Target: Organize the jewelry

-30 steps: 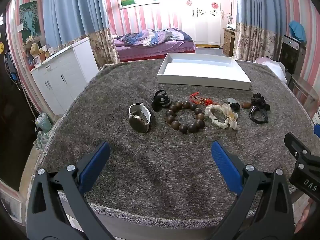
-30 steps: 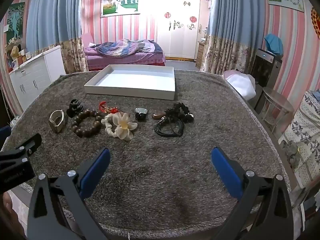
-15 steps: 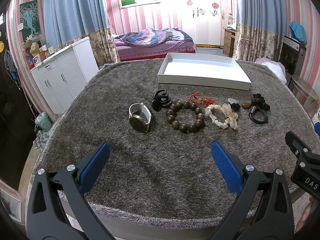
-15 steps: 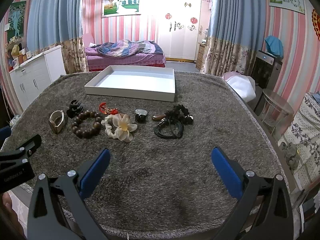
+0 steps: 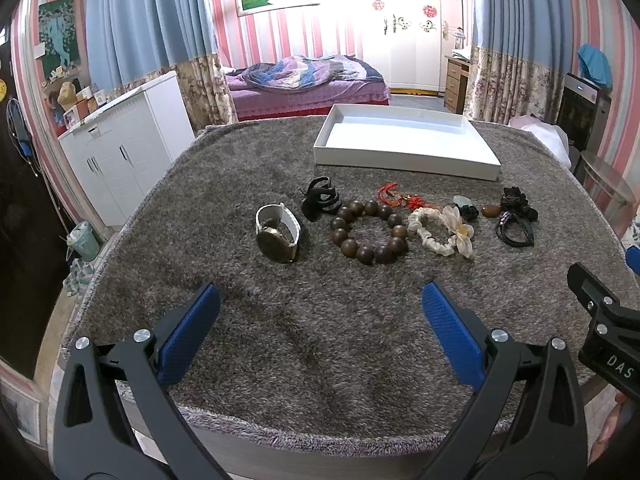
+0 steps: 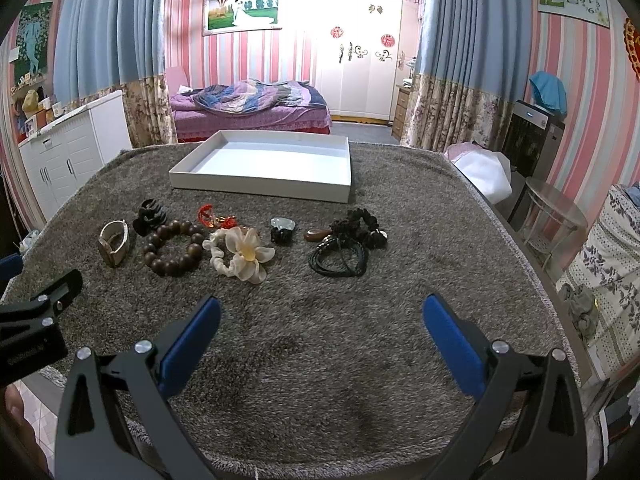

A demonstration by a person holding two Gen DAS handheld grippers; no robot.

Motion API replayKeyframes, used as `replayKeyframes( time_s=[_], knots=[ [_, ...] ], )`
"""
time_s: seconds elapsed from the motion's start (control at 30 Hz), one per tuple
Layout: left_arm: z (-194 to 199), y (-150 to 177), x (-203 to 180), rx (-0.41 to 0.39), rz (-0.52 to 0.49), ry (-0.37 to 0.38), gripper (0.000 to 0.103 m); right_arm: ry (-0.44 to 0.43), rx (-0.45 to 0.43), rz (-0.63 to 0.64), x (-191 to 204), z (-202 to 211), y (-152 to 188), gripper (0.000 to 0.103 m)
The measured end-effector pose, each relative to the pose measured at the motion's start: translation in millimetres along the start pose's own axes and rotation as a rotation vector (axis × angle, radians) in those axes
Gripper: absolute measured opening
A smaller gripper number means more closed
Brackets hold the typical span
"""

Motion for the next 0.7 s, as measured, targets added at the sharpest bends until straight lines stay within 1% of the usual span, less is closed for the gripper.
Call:
replayKeyframes(
  time_s=[0.4, 0.43, 0.7],
  knots=[
    [2.4, 3.6, -12.9, -0.005, -0.003, -0.005, 0.100, 0.001, -0.001, 0.001, 2.1, -1.6, 0.3, 0.101],
    [-0.8, 1.0, -4.6, -0.001, 0.000, -0.002, 0.100, 0.001, -0.001, 0.001, 2.1, -1.7, 0.4, 0.101],
    [2.2, 3.6, -14.2, -0.007, -0.003, -0.004, 0.100, 0.001, -0.001, 0.002, 2.2, -1.5, 0.5, 0.101]
  ],
)
Point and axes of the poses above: each gripper's, at about its wrist camera, not at the fingertips, and z roughly against the way its jaws point, x to its left, y to its underside, the point moved 9 cm from there along -z, roughly the way its jaws point, and after that the axes turned 3 degrees about -y, right-handed, at the moved point
